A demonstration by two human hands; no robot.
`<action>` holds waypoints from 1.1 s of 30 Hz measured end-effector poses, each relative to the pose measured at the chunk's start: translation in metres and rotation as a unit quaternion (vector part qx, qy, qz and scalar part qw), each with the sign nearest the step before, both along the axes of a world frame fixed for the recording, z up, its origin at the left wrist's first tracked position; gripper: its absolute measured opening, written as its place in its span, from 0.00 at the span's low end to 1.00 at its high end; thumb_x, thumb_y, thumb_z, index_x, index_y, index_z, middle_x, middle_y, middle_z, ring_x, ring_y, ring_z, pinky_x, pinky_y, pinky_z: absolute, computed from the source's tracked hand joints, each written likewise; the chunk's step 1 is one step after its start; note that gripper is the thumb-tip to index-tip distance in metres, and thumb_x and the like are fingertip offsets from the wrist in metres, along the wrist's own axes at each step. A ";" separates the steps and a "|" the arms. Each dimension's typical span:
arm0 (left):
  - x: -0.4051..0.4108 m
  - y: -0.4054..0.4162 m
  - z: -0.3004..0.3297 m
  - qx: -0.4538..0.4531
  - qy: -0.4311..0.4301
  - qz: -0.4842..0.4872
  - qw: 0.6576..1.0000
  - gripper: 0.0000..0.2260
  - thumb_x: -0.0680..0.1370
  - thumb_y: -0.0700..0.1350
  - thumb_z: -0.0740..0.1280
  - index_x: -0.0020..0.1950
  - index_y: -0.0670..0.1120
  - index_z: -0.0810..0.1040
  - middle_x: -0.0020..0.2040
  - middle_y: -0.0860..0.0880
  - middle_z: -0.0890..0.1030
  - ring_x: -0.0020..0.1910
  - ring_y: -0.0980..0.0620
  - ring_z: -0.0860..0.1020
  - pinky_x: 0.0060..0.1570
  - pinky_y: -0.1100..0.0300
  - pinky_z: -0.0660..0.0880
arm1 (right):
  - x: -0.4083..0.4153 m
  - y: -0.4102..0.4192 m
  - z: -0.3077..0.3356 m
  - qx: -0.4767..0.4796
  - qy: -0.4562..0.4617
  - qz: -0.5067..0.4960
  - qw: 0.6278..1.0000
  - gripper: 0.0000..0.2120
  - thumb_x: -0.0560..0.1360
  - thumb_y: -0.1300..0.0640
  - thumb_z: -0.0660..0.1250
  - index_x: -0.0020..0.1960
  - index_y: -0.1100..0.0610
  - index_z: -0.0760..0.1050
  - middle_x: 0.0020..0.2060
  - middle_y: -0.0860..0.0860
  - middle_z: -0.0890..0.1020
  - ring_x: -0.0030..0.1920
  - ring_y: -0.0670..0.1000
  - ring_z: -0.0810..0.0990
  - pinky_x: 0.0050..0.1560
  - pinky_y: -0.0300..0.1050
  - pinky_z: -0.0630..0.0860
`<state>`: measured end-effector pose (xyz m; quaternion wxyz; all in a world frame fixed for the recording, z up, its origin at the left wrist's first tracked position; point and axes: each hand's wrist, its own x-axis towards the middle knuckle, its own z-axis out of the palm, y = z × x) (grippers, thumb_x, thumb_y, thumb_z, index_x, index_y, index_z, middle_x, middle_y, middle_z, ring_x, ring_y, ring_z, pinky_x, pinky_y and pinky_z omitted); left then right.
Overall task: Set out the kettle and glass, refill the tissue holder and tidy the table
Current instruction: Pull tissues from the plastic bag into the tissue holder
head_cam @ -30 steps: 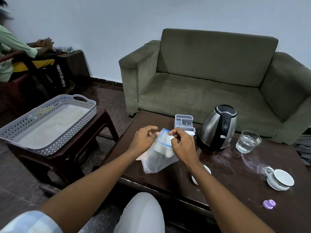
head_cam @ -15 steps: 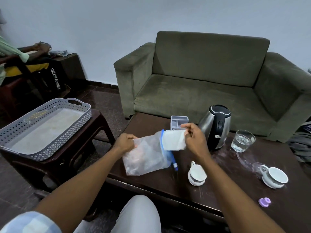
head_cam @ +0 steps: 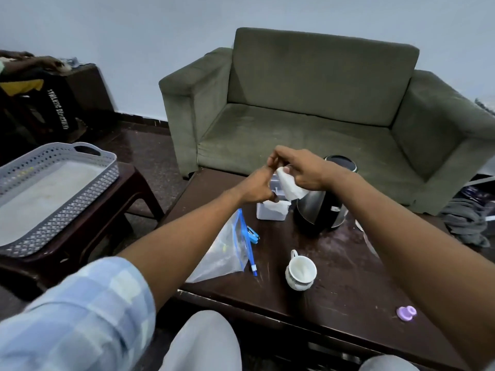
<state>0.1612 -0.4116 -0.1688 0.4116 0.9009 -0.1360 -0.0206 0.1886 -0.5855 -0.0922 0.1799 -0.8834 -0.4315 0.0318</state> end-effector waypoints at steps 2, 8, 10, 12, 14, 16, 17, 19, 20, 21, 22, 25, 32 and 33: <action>0.012 -0.007 -0.005 -0.009 -0.003 0.025 1.000 0.12 0.71 0.38 0.74 0.53 0.41 0.79 0.48 0.41 0.85 0.48 0.45 0.82 0.47 0.49 0.79 | 0.002 0.003 0.001 -0.020 0.009 0.003 1.000 0.18 0.79 0.69 0.60 0.65 0.56 0.72 0.53 0.54 0.82 0.53 0.57 0.80 0.57 0.52 0.76; 0.031 -0.003 -0.037 -0.099 -0.018 0.174 0.980 0.18 0.72 0.40 0.76 0.26 0.49 0.74 0.26 0.58 0.71 0.28 0.65 0.67 0.30 0.61 0.67 | 0.014 -0.002 -0.026 0.127 0.056 -0.116 0.984 0.23 0.79 0.55 0.70 0.72 0.54 0.68 0.49 0.50 0.82 0.46 0.47 0.80 0.50 0.44 0.74; 0.032 0.000 -0.051 -0.107 -0.011 0.195 0.975 0.09 0.72 0.38 0.76 0.32 0.46 0.82 0.32 0.58 0.75 0.32 0.66 0.70 0.33 0.62 0.69 | 0.015 -0.005 -0.039 0.133 0.109 -0.173 0.970 0.39 0.73 0.46 0.77 0.77 0.54 0.63 0.55 0.50 0.82 0.50 0.50 0.82 0.53 0.42 0.74; 0.031 -0.001 -0.061 -0.097 -0.018 0.209 0.973 0.05 0.72 0.35 0.74 0.42 0.43 0.87 0.38 0.55 0.80 0.39 0.61 0.73 0.37 0.61 0.70 | 0.014 -0.006 -0.055 0.059 0.134 -0.191 0.971 0.50 0.68 0.45 0.82 0.80 0.56 0.57 0.61 0.53 0.81 0.59 0.54 0.81 0.58 0.44 0.74; 0.031 -0.004 -0.065 -0.091 -0.008 0.221 0.971 0.08 0.73 0.34 0.75 0.48 0.43 0.89 0.43 0.51 0.87 0.41 0.59 0.78 0.40 0.62 0.73 | 0.013 -0.006 -0.070 0.004 0.122 -0.206 0.971 0.46 0.69 0.51 0.82 0.79 0.58 0.61 0.64 0.56 0.81 0.64 0.58 0.80 0.62 0.47 0.75; 0.032 -0.006 -0.064 -0.090 0.002 0.222 0.971 0.08 0.72 0.35 0.77 0.49 0.45 0.90 0.43 0.51 0.87 0.40 0.58 0.80 0.40 0.64 0.75 | 0.013 -0.005 -0.082 0.011 0.077 -0.237 0.968 0.27 0.72 0.57 0.76 0.69 0.56 0.74 0.59 0.57 0.84 0.61 0.60 0.82 0.61 0.50 0.79; 0.033 -0.006 -0.063 -0.079 -0.003 0.219 0.972 0.08 0.72 0.36 0.77 0.48 0.46 0.90 0.41 0.53 0.86 0.38 0.58 0.80 0.38 0.64 0.75 | 0.012 -0.004 -0.084 0.025 0.050 -0.252 0.966 0.16 0.73 0.58 0.72 0.61 0.55 0.79 0.54 0.58 0.86 0.57 0.61 0.83 0.57 0.52 0.81; 0.035 -0.005 -0.062 -0.042 -0.015 0.199 0.979 0.05 0.71 0.39 0.79 0.44 0.48 0.89 0.35 0.57 0.83 0.35 0.60 0.78 0.33 0.67 0.70 | 0.012 -0.002 -0.086 0.051 0.017 -0.269 0.962 0.09 0.75 0.58 0.68 0.53 0.56 0.84 0.45 0.59 0.86 0.48 0.62 0.84 0.49 0.54 0.82; 0.035 -0.005 -0.062 -0.018 -0.020 0.190 0.981 0.05 0.70 0.41 0.80 0.41 0.49 0.87 0.32 0.57 0.81 0.33 0.60 0.76 0.31 0.66 0.69 | 0.011 -0.001 -0.086 0.057 0.012 -0.270 0.961 0.09 0.76 0.57 0.67 0.52 0.57 0.85 0.43 0.59 0.86 0.45 0.62 0.83 0.47 0.53 0.82; 0.035 -0.006 -0.062 0.009 -0.024 0.188 0.982 0.06 0.70 0.42 0.80 0.38 0.50 0.85 0.32 0.56 0.80 0.33 0.57 0.77 0.32 0.63 0.70 | 0.011 -0.001 -0.086 0.057 0.010 -0.267 0.962 0.11 0.77 0.56 0.67 0.53 0.58 0.86 0.42 0.59 0.86 0.45 0.62 0.83 0.46 0.51 0.81; 0.035 -0.008 -0.063 0.042 -0.027 0.190 0.981 0.06 0.70 0.43 0.79 0.38 0.48 0.83 0.35 0.52 0.82 0.36 0.52 0.79 0.36 0.58 0.73 | 0.010 -0.001 -0.085 0.052 0.009 -0.262 0.964 0.12 0.78 0.55 0.66 0.55 0.58 0.86 0.43 0.59 0.86 0.46 0.62 0.83 0.46 0.49 0.80; 0.033 -0.010 -0.069 0.098 -0.054 0.192 0.975 0.07 0.73 0.42 0.76 0.48 0.42 0.86 0.47 0.41 0.87 0.48 0.40 0.82 0.47 0.48 0.79 | 0.010 -0.002 -0.082 0.040 -0.003 -0.239 0.970 0.15 0.77 0.58 0.64 0.59 0.58 0.85 0.50 0.60 0.88 0.53 0.63 0.83 0.52 0.49 0.80; 0.023 -0.005 -0.067 0.045 -0.059 0.165 0.984 0.07 0.71 0.44 0.78 0.36 0.44 0.83 0.30 0.50 0.77 0.36 0.47 0.76 0.34 0.57 0.66 | 0.004 0.001 -0.088 0.006 0.008 -0.236 0.972 0.12 0.77 0.60 0.62 0.53 0.60 0.83 0.47 0.64 0.85 0.51 0.68 0.81 0.51 0.58 0.81; 0.021 -0.002 -0.067 0.060 -0.069 0.159 0.983 0.11 0.71 0.44 0.77 0.33 0.43 0.79 0.31 0.47 0.77 0.37 0.45 0.75 0.36 0.57 0.66 | 0.003 0.002 -0.090 0.002 0.013 -0.238 0.971 0.11 0.78 0.60 0.61 0.53 0.60 0.82 0.47 0.64 0.85 0.50 0.67 0.81 0.50 0.57 0.81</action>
